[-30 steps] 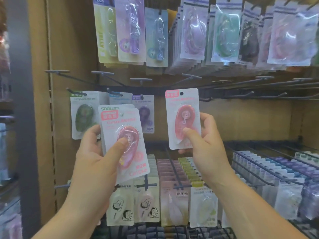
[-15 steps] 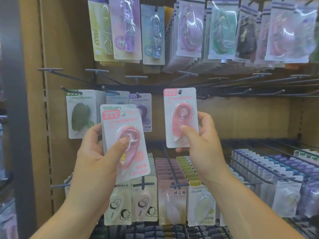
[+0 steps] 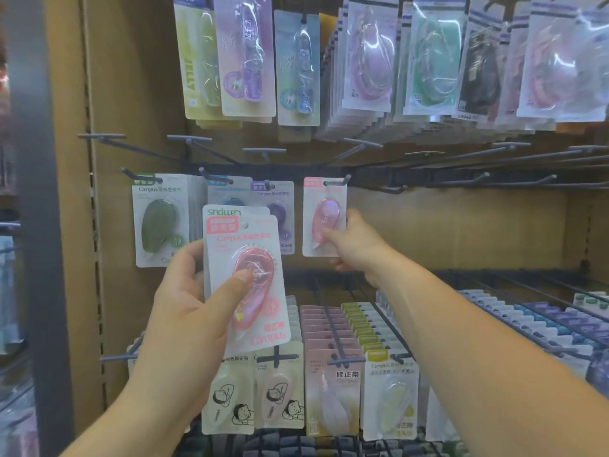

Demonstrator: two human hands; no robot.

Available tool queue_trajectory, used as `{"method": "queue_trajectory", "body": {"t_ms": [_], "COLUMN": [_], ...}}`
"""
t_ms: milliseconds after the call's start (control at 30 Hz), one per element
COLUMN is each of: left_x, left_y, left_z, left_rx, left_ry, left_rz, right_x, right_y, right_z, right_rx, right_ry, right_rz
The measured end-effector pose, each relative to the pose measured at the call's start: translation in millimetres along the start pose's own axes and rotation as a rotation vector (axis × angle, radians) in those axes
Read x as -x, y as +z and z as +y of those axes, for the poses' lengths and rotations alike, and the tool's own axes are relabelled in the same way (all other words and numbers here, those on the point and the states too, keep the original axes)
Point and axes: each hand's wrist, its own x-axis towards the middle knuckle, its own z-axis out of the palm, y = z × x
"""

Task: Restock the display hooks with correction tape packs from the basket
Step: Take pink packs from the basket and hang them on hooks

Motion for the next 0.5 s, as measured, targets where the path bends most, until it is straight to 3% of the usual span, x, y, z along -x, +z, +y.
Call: {"method": "queue_trajectory", "body": {"t_ms": [233,333,400,500], "left_x": [0,1,2,2], "left_y": [3,5,9,17], "left_z": [3,4,5,4], "left_rx": [0.009,0.017,0.03,0.041], "left_ry": [-0.014,-0.01,-0.01,-0.001], "left_rz": [-0.01,-0.033,-0.05,-0.069], "right_x": [6,45,78,119], "right_y": [-8,-15,-14,-11], "right_z": [-4,-9,-11,-13], "right_rx": [0.17,0.013,-0.176,-0.269], "right_ry": [-0.028,-0.106,-0.19,-0.301], "right_rz": [0.064,0.132,0.029,-0.221]}}
